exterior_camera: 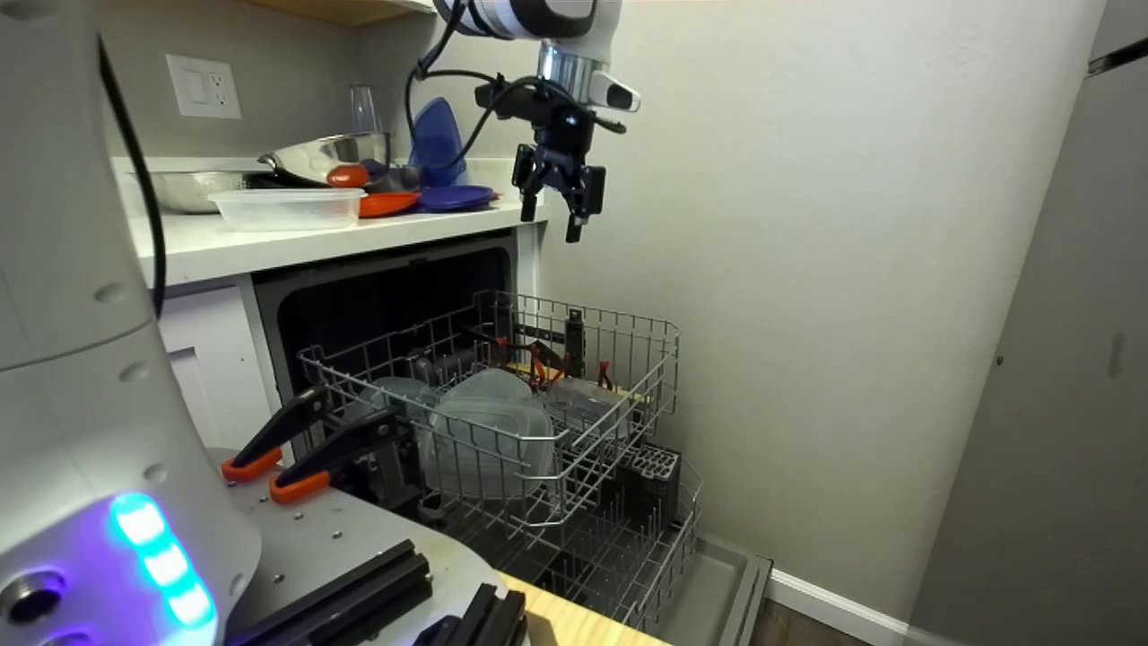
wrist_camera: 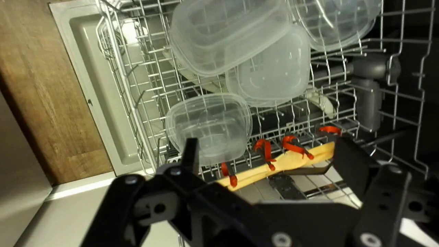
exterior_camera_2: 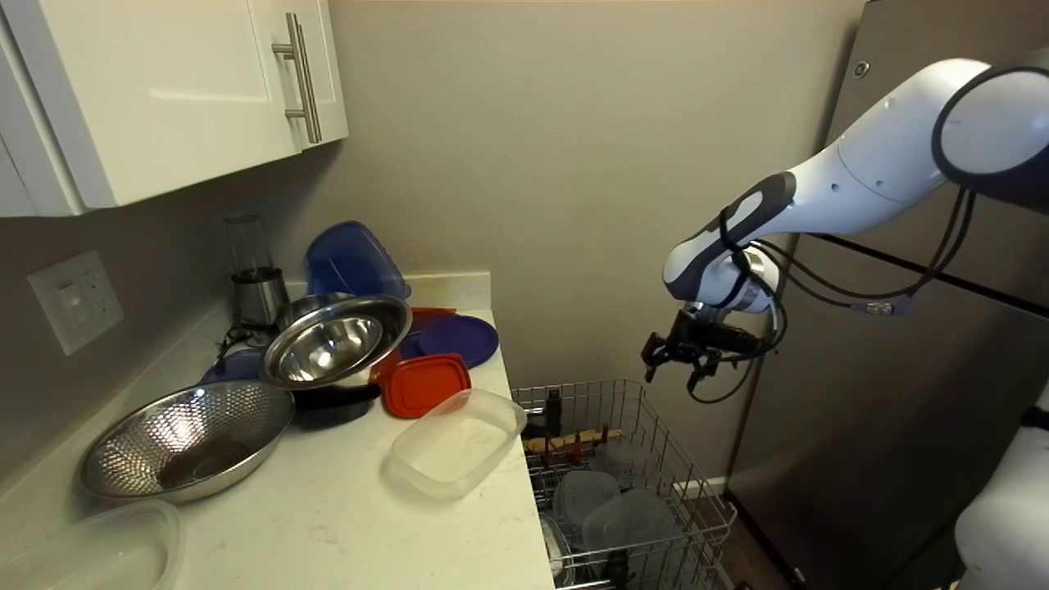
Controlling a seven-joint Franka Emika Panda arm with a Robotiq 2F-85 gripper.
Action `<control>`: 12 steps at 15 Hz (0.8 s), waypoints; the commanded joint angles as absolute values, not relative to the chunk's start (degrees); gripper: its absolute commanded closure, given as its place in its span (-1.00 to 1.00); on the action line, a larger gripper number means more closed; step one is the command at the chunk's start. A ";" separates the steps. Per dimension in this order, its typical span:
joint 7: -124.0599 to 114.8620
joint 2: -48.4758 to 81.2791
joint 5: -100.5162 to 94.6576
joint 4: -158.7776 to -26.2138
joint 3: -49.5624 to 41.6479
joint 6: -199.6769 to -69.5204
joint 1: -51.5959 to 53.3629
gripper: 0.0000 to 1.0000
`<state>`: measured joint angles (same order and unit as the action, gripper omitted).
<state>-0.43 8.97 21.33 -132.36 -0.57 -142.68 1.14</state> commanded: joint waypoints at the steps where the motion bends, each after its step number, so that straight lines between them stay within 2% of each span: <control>1: -4.54 15.55 24.67 -129.45 1.35 -152.07 0.97 -1.00; 8: -13.18 25.86 26.99 -124.74 3.68 -169.35 -1.14 -1.00; 12: -12.96 29.38 36.97 -121.25 9.35 -169.81 -6.65 -1.00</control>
<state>-12.92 27.27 30.34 -123.61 4.76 -169.16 -2.14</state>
